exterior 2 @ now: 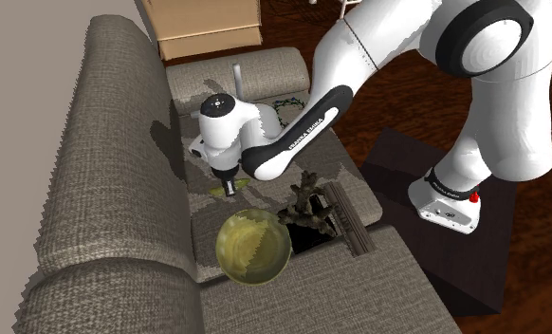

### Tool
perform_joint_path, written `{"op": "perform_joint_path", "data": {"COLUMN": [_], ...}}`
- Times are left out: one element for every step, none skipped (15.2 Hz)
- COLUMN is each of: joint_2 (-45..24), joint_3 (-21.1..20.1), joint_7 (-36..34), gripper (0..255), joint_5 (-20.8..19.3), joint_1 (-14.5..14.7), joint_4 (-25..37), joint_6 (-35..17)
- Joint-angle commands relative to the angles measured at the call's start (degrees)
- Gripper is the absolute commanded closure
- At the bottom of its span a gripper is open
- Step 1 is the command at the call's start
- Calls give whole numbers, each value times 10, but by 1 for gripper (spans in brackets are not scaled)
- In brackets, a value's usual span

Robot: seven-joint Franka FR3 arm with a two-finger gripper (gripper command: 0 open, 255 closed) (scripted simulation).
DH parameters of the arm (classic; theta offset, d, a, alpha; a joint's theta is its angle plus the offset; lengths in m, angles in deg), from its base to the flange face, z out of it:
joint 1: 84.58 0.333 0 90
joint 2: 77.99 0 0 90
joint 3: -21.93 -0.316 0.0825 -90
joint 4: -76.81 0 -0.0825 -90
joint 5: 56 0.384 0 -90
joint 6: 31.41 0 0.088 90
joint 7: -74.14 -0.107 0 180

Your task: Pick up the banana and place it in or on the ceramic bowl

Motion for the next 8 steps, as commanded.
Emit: {"op": "perform_joint_path", "data": {"joint_2": [9,14,19,24,28,33,37,42], "joint_3": [-3,-5,-6,-7,-9,-10,-12,-13], "joint_7": [3,4,5,6,8,9,10,12], "gripper": [255,255,255,255,255,255,255,255], "joint_5": [4,6,8,10,12,14,16,17], "joint_1": [-2,-3,-4,-5,-6,-7,-8,-9], "joint_4": [2,2,3,4,5,6,7,8], "joint_6": [11,16,22,27,32,38,43,49]}}
